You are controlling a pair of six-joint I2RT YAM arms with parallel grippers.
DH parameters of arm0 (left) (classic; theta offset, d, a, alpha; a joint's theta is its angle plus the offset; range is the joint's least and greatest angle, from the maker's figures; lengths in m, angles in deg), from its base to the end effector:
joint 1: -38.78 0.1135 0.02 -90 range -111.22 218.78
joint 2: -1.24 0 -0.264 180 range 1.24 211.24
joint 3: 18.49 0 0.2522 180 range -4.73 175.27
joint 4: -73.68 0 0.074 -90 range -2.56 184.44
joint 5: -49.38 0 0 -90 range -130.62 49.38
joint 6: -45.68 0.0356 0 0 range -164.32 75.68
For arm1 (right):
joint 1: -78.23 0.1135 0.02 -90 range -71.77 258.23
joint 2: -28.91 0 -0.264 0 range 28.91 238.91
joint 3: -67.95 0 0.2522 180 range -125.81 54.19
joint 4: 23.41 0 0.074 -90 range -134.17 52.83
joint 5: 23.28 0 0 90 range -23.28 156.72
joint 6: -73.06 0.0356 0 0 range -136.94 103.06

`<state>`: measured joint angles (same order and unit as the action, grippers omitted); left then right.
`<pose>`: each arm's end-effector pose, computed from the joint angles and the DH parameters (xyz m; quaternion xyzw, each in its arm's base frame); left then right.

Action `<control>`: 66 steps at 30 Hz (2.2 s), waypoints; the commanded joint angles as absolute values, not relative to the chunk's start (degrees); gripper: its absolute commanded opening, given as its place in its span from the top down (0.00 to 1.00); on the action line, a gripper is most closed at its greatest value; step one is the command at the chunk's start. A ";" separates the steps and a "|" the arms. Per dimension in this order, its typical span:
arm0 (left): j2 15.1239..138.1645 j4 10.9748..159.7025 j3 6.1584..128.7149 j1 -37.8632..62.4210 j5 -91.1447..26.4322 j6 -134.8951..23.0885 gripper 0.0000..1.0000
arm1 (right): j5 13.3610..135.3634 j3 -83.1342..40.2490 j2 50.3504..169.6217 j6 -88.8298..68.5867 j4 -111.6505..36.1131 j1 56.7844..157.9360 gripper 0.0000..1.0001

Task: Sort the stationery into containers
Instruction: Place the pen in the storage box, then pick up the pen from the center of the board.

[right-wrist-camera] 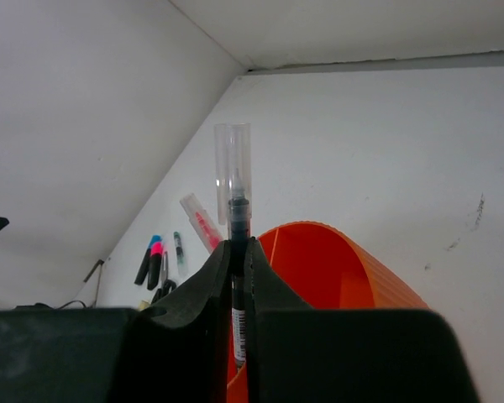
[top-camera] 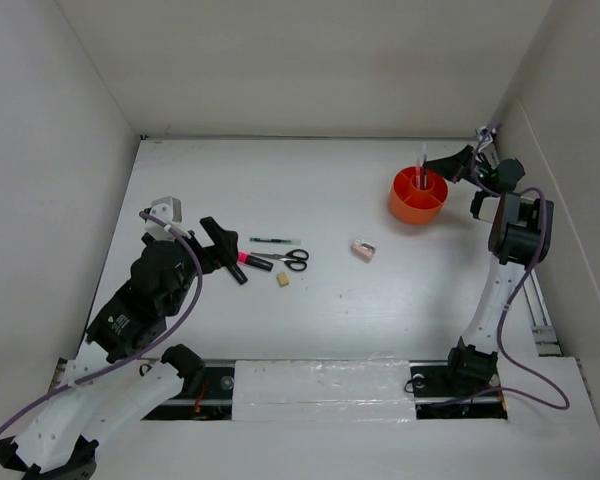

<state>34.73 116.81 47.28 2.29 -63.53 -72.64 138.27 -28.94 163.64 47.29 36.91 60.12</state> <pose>0.1031 -0.0590 0.3738 -0.0724 0.7625 -0.2054 0.6092 0.4703 -0.1183 0.1789 -0.0691 0.6593 0.5631 0.4934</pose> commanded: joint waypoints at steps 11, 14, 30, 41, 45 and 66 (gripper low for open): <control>34.28 114.51 46.60 2.57 -62.94 -71.75 0.00 | 138.88 -27.46 157.75 47.14 66.71 59.34 0.70; 34.28 114.51 46.60 2.57 -62.94 -71.75 0.00 | 138.88 -26.24 156.44 47.14 66.71 59.34 0.68; 33.76 114.51 46.60 2.57 -62.94 -71.75 0.00 | 136.78 -21.84 146.51 46.78 66.71 59.86 0.15; 34.37 118.90 48.17 2.57 -74.70 -77.36 0.00 | 134.58 -17.80 131.50 21.40 42.60 75.85 0.06; 34.37 126.17 50.37 2.57 -84.19 -84.56 0.00 | 122.66 -22.61 127.96 -14.24 -10.36 86.82 0.05; 35.26 128.22 51.34 2.57 -87.20 -87.30 0.00 | 90.90 -64.37 158.90 -52.53 -73.82 120.77 0.40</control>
